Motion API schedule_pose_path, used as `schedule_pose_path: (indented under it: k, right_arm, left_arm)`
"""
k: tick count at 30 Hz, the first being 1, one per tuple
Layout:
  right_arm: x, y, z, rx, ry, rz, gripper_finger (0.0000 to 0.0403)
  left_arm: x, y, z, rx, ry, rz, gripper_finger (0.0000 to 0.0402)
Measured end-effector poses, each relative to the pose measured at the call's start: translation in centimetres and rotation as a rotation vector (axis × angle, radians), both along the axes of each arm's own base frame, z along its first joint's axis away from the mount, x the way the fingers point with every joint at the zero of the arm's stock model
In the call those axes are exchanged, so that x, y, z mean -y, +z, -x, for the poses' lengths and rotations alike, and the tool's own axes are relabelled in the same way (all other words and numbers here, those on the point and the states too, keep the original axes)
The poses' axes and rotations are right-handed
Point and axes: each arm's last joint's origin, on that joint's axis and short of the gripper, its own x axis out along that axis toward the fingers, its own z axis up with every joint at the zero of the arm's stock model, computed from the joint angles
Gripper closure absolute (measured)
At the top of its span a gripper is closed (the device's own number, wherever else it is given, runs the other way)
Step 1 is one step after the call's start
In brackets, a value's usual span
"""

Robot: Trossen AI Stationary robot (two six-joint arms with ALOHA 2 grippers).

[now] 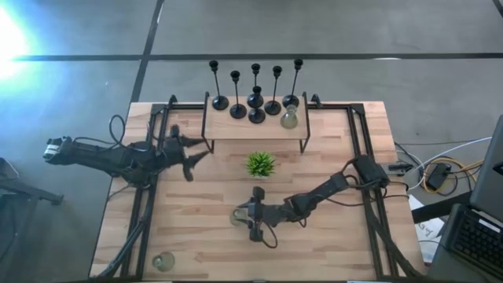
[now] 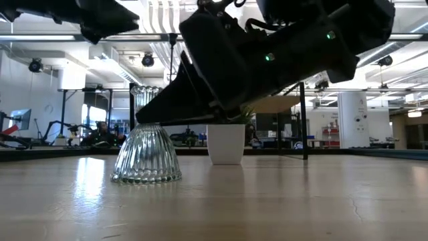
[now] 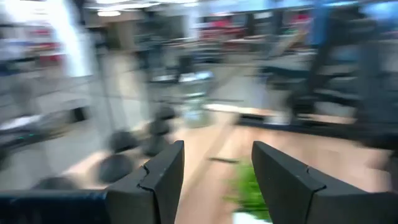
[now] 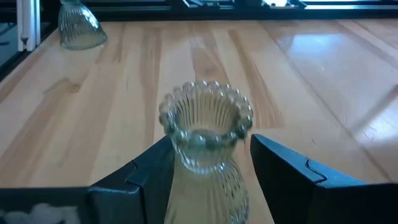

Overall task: Pick & Place candle stick holders
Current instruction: Put the transparent glass candle holder on the shelf

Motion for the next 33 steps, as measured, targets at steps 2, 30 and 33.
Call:
schedule_pose_path:
  k: [2,30,33]
  right_arm:
    - [0.1,0.1,-0.2,0.004,0.005,-0.003,0.0204]
    - [2.6,8.4,1.2,-0.002,0.022,-0.011,0.0294]
    - [3.9,12.4,2.4,0.015,-0.004,-0.017,0.0294]
  left_arm:
    - [-0.3,-0.2,0.1,-0.011,0.107,0.002,0.0209]
    - [-0.5,-0.4,0.3,-0.037,0.223,-0.003,0.0209]
    - [-0.5,-0.5,0.2,-0.042,0.222,-0.005,0.0209]
